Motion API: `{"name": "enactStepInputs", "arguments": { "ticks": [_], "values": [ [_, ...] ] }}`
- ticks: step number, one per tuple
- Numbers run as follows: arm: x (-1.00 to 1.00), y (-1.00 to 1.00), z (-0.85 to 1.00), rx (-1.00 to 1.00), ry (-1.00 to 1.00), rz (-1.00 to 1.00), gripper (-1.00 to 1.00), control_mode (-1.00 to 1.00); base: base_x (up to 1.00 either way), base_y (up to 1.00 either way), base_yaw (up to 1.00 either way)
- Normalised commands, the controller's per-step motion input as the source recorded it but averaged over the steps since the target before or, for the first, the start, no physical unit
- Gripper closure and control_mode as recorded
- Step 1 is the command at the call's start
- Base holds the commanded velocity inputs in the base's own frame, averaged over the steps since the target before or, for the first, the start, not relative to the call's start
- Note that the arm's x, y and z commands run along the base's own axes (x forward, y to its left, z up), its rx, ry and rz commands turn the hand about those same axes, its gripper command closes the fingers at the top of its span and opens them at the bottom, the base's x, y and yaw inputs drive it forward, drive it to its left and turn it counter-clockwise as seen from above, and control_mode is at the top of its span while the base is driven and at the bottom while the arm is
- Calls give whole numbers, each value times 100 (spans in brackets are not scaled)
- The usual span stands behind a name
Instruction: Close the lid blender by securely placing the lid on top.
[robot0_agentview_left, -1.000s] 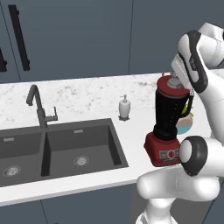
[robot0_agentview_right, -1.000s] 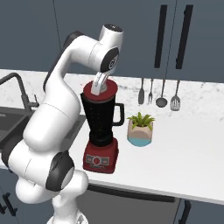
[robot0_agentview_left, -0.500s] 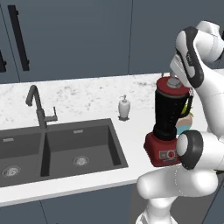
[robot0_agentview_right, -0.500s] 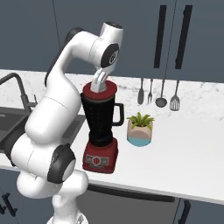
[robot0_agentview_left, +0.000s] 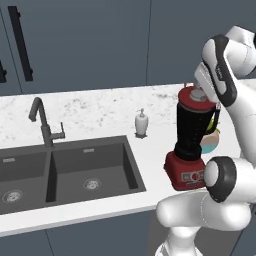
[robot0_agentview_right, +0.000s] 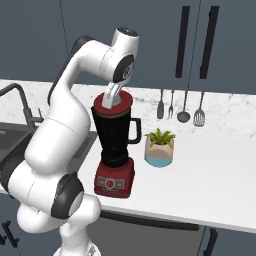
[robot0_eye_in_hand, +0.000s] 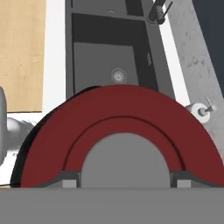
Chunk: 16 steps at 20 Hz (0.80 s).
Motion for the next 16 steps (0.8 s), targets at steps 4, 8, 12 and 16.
{"name": "enactStepInputs", "arguments": {
  "ticks": [4, 8, 12, 16],
  "values": [
    [7, 45, 5, 0, -1, -1, 100, -100, 0, 0, 0],
    [21, 48, 25, 0, 0, -3, 100, -100, 0, 0, 0],
    [21, 26, 12, 0, 12, -1, 100, -100, 0, 0, 0],
    [-6, 8, 2, -1, 18, 0, 100, -100, 0, 0, 0]
  ]
}}
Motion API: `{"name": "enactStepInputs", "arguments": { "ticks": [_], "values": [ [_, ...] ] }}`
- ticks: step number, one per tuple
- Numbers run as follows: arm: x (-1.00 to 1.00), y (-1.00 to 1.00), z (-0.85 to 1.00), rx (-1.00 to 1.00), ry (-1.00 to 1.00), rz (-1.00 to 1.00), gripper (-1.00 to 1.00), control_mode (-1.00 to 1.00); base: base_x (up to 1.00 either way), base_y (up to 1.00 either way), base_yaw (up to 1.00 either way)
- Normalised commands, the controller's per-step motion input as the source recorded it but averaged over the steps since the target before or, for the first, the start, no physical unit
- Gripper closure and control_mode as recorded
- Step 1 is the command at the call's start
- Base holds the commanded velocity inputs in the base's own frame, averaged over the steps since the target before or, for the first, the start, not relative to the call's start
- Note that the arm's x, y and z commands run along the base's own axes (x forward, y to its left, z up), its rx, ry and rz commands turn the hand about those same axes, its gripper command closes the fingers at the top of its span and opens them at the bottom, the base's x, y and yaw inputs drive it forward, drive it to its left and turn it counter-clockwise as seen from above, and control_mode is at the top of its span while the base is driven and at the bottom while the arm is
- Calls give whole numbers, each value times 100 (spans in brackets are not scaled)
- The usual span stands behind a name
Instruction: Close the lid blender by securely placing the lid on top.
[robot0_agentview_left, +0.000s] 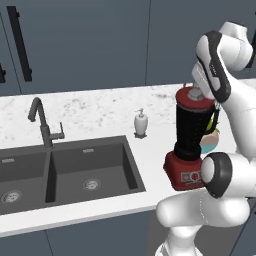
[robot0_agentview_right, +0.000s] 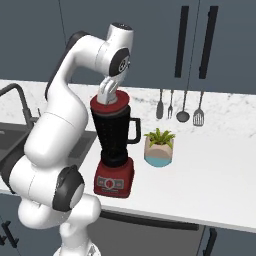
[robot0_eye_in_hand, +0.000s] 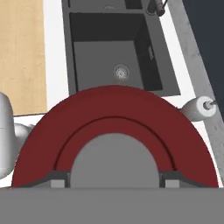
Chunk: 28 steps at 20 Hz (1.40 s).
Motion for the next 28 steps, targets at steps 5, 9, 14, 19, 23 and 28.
{"name": "enactStepInputs", "arguments": {
  "ticks": [5, 9, 14, 19, 23, 28],
  "values": [
    [-41, -3, -45, 0, 3, 0, 100, -100, 0, 0, 0],
    [-37, 0, -52, 0, -8, 0, 100, -100, 0, 0, 0],
    [-2, 0, -10, 0, -14, 0, 100, -100, 0, 0, 0],
    [1, 1, 1, 0, 3, 0, 100, -100, 0, 0, 0],
    [14, 1, 19, 0, 13, 0, 100, -100, 0, 0, 0],
    [11, 6, 21, -2, 12, -2, 100, -100, 0, 0, 0]
  ]
}}
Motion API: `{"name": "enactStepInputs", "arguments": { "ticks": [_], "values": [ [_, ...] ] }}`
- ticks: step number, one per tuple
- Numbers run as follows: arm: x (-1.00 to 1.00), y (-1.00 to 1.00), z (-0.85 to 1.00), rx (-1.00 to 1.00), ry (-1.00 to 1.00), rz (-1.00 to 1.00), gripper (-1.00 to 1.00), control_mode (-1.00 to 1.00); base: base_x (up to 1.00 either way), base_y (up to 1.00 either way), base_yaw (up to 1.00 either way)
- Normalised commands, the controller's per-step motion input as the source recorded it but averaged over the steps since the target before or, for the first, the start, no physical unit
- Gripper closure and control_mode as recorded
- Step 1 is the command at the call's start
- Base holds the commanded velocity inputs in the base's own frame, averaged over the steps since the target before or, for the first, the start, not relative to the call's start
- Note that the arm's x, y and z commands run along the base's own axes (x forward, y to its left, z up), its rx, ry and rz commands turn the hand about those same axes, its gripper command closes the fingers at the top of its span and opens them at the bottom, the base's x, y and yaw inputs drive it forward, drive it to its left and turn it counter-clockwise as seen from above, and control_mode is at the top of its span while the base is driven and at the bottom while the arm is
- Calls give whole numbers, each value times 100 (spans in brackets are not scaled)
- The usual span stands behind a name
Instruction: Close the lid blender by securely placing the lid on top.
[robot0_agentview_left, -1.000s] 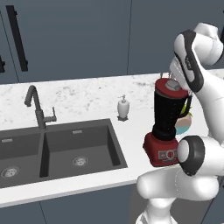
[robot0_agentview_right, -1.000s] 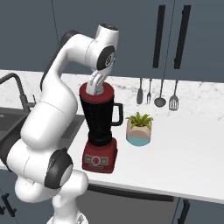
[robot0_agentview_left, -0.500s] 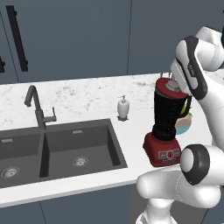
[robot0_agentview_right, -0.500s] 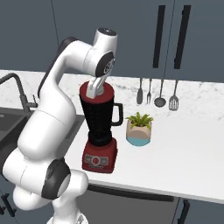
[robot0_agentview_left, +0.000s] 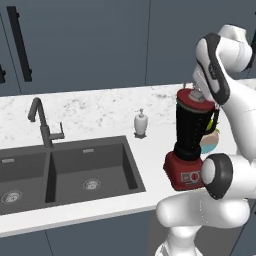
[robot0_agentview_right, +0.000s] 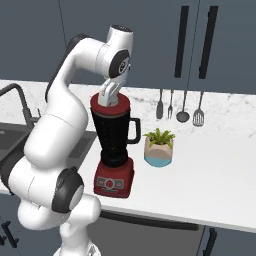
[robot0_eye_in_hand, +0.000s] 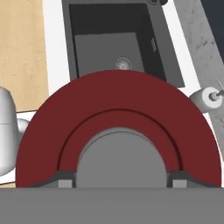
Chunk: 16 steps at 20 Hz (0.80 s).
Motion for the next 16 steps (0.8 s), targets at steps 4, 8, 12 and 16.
{"name": "enactStepInputs", "arguments": {
  "ticks": [4, 8, 12, 16],
  "values": [
    [0, 0, 4, -4, -2, 0, 100, -100, 0, 0, 0],
    [-39, -11, -56, -28, -5, 3, 100, -100, 0, 0, 0],
    [-23, -1, -29, -26, -3, 3, 100, -100, 0, 0, 0],
    [-1, 3, -2, -10, 0, 0, 100, -100, 0, 0, 0]
  ]
}}
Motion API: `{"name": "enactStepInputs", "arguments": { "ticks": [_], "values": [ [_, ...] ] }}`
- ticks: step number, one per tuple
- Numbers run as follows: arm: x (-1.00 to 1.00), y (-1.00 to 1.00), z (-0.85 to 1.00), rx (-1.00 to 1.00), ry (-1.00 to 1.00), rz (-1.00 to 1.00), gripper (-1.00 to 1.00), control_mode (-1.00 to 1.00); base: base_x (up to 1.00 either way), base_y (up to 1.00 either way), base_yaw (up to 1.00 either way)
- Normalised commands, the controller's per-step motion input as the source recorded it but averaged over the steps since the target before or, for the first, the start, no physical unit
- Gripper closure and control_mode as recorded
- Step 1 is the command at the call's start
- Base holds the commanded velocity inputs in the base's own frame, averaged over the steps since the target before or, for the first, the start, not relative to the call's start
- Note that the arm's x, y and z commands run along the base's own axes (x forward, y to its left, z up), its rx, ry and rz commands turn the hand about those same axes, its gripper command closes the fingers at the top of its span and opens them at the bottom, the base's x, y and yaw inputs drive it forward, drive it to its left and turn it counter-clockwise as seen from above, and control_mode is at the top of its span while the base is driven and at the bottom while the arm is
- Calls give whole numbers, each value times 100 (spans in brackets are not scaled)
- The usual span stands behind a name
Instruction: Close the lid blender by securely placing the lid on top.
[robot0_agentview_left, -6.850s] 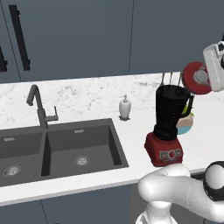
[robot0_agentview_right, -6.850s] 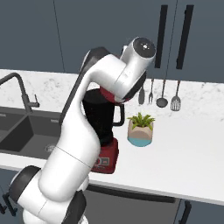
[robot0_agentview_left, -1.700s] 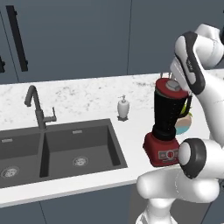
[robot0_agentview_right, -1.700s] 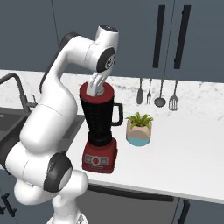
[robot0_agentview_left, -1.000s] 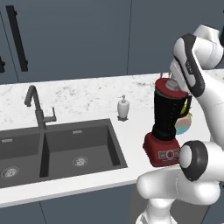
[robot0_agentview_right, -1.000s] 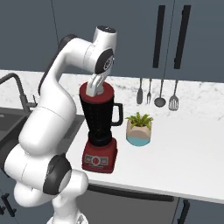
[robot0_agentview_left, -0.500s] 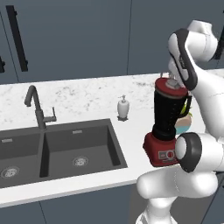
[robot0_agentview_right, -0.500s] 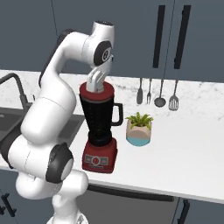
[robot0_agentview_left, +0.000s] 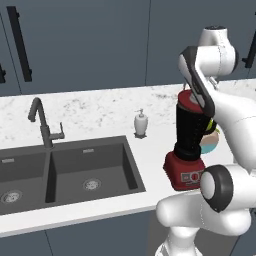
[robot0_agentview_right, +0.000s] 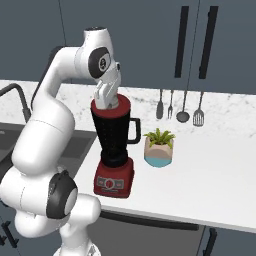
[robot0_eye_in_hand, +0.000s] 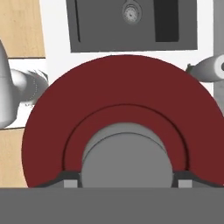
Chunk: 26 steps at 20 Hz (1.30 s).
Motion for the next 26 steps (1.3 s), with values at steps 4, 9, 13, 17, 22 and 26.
{"name": "enactStepInputs", "arguments": {
  "ticks": [4, 9, 13, 17, 22, 26],
  "values": [
    [5, 3, 4, -2, 2, 0, 100, -100, 0, 0, 0],
    [18, 7, 29, 0, 8, 0, 100, -100, 0, 0, 0],
    [0, 1, 0, -1, 2, 0, 100, -100, 0, 0, 0],
    [-14, 0, -42, -3, 8, 0, 100, -100, 0, 0, 0],
    [-15, 3, -32, 0, 0, 0, 100, -100, 0, 0, 0],
    [0, 4, 4, 0, 0, 0, 100, -100, 0, 0, 0]
  ]
}}
